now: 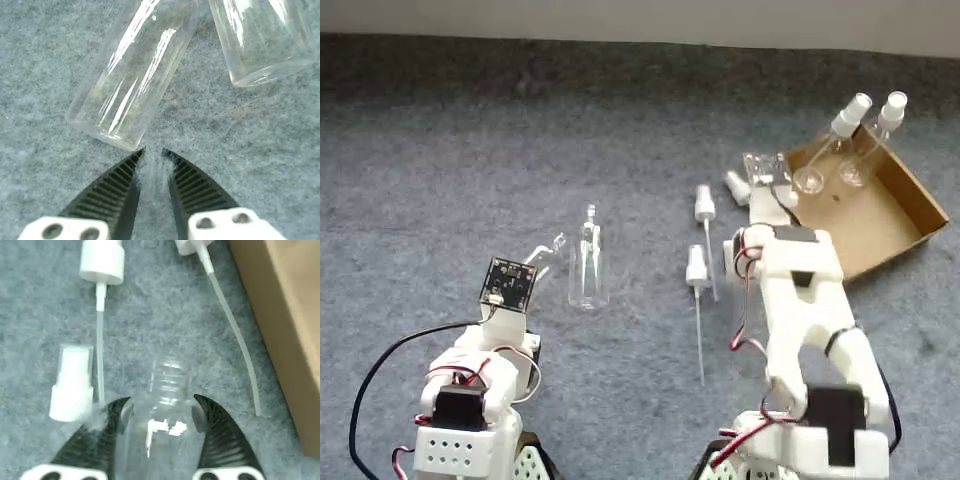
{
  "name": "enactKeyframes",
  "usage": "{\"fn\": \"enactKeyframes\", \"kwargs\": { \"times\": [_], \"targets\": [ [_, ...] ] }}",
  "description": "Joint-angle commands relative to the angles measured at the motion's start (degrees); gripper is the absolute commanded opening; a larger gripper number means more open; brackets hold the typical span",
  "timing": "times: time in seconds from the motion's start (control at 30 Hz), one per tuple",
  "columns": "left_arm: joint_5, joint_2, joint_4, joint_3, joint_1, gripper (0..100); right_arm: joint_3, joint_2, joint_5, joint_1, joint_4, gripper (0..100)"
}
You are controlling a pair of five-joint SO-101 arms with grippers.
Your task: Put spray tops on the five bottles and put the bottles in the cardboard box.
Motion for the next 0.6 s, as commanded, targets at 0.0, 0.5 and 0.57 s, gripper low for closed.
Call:
{"fn": "enactKeyframes", "kwargs": {
  "times": [0.0,0.5,0.57],
  "targets": [
    [-0.62,-0.31,0.18,1.19,-0.04,0,-6.81,4.18,0.53,0.66,0.04,5.1],
    [-0.62,-0.31,0.18,1.19,-0.04,0,-10.77,8.4,0.62,0.4,5.05,21.3],
    [-0.62,-0.31,0.18,1.19,-0.04,0,-12.97,8.04,0.62,0.4,8.22,21.3]
  ]
}}
